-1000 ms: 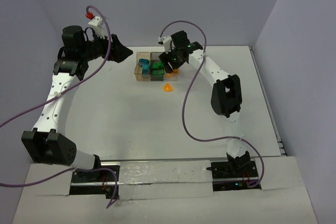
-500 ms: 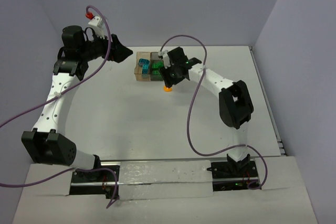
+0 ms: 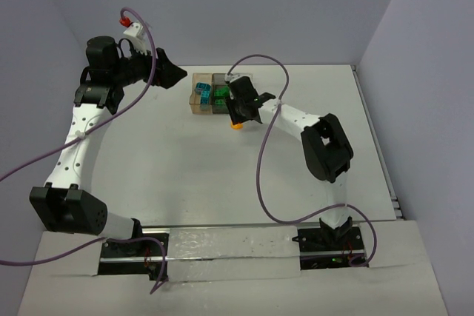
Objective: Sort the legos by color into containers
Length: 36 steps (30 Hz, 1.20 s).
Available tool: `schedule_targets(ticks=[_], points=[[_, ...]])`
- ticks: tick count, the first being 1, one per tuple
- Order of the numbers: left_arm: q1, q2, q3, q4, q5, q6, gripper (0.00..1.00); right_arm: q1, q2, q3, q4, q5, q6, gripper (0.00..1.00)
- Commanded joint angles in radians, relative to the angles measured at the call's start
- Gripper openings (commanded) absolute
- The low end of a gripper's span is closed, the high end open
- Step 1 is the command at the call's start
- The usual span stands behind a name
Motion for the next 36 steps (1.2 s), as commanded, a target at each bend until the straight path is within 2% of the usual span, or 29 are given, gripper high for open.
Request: schedule_targets(ticks=[1, 10, 18, 36], points=[[0.004, -0.042, 0.010, 0.019, -0.001, 0.014, 0.99, -0.009, 0.051, 0.087, 0.015, 0.020, 0.032, 0.47], [0.004, -0.037, 0.010, 0.021, -0.001, 0.019, 0.99, -0.023, 0.119, 0.161, -0.063, -0.012, 0.025, 0.47], [0.004, -0.032, 0.010, 0.025, 0.003, 0.014, 0.99, -0.033, 0.147, 0.168, -0.091, 0.005, 0.027, 0.50], [0.004, -0.011, 0.027, 0.021, 0.006, 0.019, 0.99, -0.037, 0.223, 0.242, -0.136, 0.009, 0.003, 0.49]])
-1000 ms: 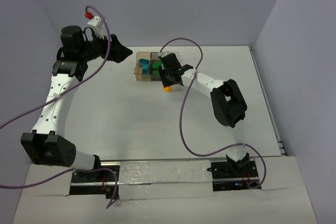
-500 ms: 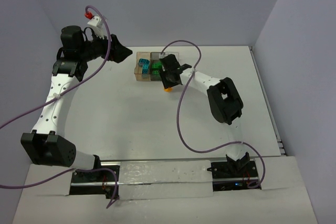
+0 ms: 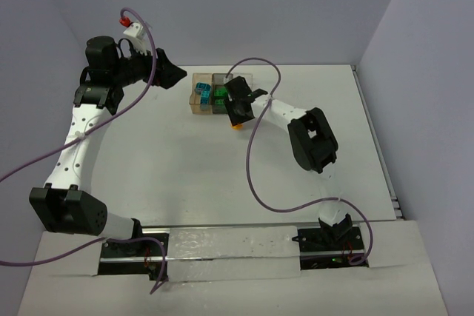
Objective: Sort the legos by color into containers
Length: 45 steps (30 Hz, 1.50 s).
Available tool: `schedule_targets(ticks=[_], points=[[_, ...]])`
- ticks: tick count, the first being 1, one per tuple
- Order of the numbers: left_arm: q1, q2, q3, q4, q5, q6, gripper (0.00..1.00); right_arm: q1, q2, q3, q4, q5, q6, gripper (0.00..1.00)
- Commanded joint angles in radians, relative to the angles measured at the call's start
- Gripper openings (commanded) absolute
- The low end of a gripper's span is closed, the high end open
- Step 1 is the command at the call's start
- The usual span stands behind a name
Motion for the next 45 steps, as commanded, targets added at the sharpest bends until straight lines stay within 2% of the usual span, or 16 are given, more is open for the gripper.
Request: schedule_targets(ticks=[1, 11, 24, 26, 29, 32, 39, 45], points=[[0.004, -0.007, 0.028, 0.021, 0.008, 0.005, 0.99, -0.010, 0.032, 0.059, -0.017, 0.009, -0.005, 0.49], [0.004, -0.013, 0.032, 0.015, 0.008, 0.012, 0.99, -0.015, 0.068, 0.095, -0.032, 0.020, -0.016, 0.48], [0.004, -0.010, 0.041, 0.014, 0.005, 0.015, 0.99, -0.023, 0.073, 0.059, -0.051, -0.017, -0.008, 0.39], [0.004, -0.009, 0.041, 0.014, 0.004, 0.014, 0.99, -0.023, 0.067, 0.048, -0.047, -0.024, -0.010, 0.33], [0.004, -0.009, 0.041, 0.016, 0.002, 0.014, 0.99, -0.023, 0.042, 0.018, -0.034, -0.050, -0.011, 0.15], [0.004, -0.008, 0.039, 0.015, 0.002, 0.014, 0.99, -0.022, -0.003, -0.016, -0.029, -0.071, -0.005, 0.01], [0.004, -0.019, 0.027, 0.016, -0.001, 0.004, 0.99, -0.020, -0.185, -0.095, -0.016, -0.113, 0.001, 0.00], [0.004, -0.018, 0.025, 0.015, -0.001, 0.000, 0.99, -0.030, -0.263, -0.019, -0.028, -0.086, -0.047, 0.00]])
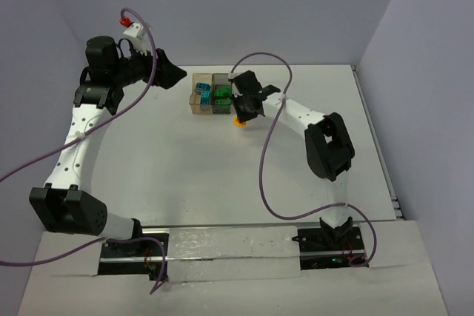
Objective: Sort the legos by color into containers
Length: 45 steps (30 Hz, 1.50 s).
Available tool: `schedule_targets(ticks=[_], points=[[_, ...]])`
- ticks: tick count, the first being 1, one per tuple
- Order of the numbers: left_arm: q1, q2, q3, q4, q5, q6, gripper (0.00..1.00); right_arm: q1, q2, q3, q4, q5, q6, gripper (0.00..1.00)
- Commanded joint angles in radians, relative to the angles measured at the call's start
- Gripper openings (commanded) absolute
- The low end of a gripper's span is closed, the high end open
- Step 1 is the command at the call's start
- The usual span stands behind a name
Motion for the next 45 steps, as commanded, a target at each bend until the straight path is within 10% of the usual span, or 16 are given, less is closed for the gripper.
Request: schedule_targets(ticks=[1, 15, 33, 45], points=[[0.004, -0.017, 0.023, 0.015, -0.001, -0.008, 0.99, -0.018, -0.094, 0.100, 0.014, 0.029, -0.040, 0.00], [0.004, -0.019, 0.018, 0.015, -0.020, 0.000, 0.99, -0.115, 0.230, 0.544, -0.022, 0.078, -0.041, 0.00], [0.004, 0.004, 0.022, 0.026, -0.017, -0.006, 0.99, -0.137, 0.379, 0.646, 0.035, 0.073, -0.073, 0.06], [0.004, 0.015, 0.041, 0.008, -0.019, -0.006, 0.99, -0.139, 0.394, 0.681, 0.040, 0.068, -0.090, 0.52]])
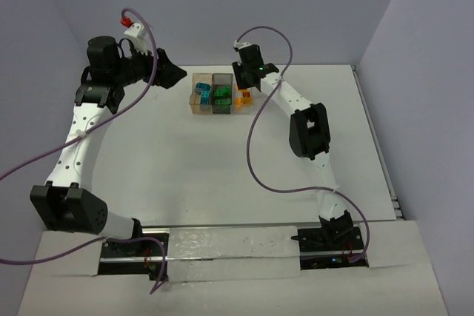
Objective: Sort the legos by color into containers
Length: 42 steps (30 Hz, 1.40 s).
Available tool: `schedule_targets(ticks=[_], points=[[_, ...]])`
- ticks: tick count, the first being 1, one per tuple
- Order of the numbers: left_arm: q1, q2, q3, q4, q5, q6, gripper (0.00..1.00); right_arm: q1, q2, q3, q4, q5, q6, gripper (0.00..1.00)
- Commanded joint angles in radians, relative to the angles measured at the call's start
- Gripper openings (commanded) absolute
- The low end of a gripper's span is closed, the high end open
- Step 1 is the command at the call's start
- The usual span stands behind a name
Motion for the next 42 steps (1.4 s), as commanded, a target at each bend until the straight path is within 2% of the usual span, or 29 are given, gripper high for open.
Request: schedule_targets(ticks=[1, 7, 11, 15, 17, 18, 19, 25, 31, 37, 42], points=[[0.004, 0.003, 0.043, 0.007, -0.009, -0.006, 0.99, -0.009, -0.025, 0.048, 0.025, 0.002, -0.013, 0.58], [0.004, 0.005, 0.056, -0.011, -0.018, -0.003, 0.99, -0.008, -0.091, 0.033, 0.011, -0.012, -0.013, 0.62], [0.004, 0.025, 0.107, -0.063, -0.050, 0.007, 0.99, -0.005, -0.230, 0.001, -0.003, -0.032, -0.013, 0.63], [0.004, 0.023, 0.116, -0.102, -0.086, 0.036, 0.99, -0.003, -0.394, -0.062, -0.007, -0.035, -0.043, 0.79], [0.003, 0.011, 0.101, -0.101, -0.121, 0.036, 0.99, -0.003, -0.461, -0.100, -0.011, -0.032, -0.046, 0.90], [0.001, 0.007, 0.093, -0.106, -0.155, 0.040, 0.99, -0.003, -0.498, -0.124, -0.011, -0.031, -0.050, 0.99], [0.000, -0.002, 0.068, -0.112, -0.185, 0.053, 0.99, -0.003, -0.591, -0.195, -0.014, -0.025, -0.059, 1.00], [-0.003, -0.055, -0.072, -0.130, -0.288, 0.085, 0.99, -0.003, -0.893, -0.489, 0.002, 0.029, -0.065, 1.00], [-0.003, -0.183, -0.269, -0.138, -0.369, 0.136, 0.99, -0.033, -1.241, -0.934, 0.045, 0.099, -0.032, 1.00], [-0.003, -0.279, -0.402, -0.133, -0.409, 0.195, 0.99, -0.067, -1.476, -1.196, 0.113, 0.125, -0.050, 1.00], [-0.003, -0.333, -0.453, -0.118, -0.422, 0.188, 0.99, -0.074, -1.553, -1.277, 0.093, 0.147, -0.061, 1.00]])
